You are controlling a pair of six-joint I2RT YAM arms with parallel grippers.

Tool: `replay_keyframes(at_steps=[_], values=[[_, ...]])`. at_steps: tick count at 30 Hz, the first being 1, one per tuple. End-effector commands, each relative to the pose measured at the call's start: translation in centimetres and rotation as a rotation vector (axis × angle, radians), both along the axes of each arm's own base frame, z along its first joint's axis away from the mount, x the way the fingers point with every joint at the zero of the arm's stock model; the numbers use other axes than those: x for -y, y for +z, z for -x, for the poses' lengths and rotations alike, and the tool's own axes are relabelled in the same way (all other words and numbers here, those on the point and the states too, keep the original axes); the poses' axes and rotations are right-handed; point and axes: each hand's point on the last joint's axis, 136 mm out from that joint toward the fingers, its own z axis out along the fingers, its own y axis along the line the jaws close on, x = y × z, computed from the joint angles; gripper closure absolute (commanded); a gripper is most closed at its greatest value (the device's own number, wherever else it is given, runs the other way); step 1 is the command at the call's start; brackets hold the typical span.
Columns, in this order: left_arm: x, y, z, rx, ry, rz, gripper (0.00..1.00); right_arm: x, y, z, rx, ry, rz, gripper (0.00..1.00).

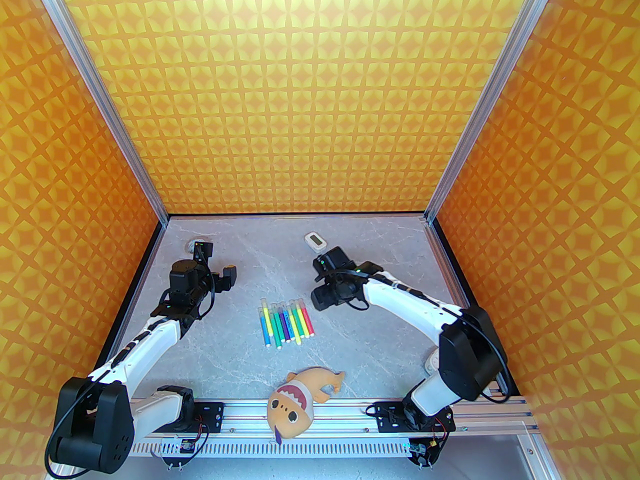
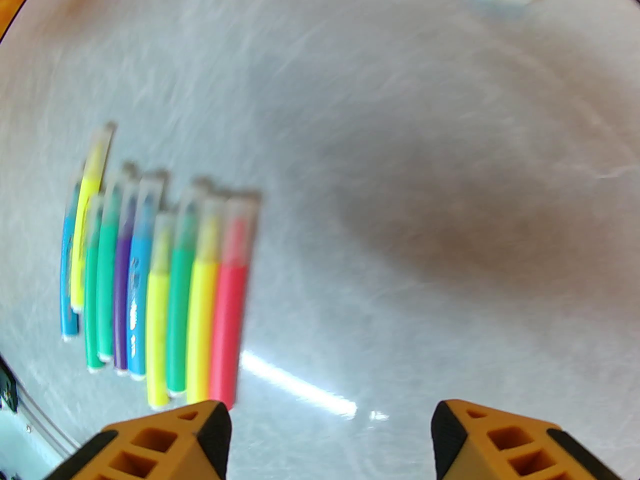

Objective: Open the pen caps

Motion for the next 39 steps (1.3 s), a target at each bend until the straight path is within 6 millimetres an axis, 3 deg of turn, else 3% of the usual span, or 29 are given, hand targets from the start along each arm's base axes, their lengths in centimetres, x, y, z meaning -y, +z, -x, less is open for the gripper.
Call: replay_keyframes(at_steps=[1, 18, 39], values=[[0.6, 0.2, 0.4, 0.011, -0.026, 0.010, 0.01, -1.4, -0.7, 1.1, -0.072, 0.009, -0.030, 0.39], [0.5, -1.1, 0.7, 0.010, -0.032, -0.010, 0.01, -4.8, -4.1, 2.2, -0.201, 0.010, -0.032, 0.51], [0.6, -1.6, 0.3, 0.007, -0.034, -0.015, 0.01, -4.3, -7.8, 2.0, -0.250, -0.059, 0.064, 0.62]])
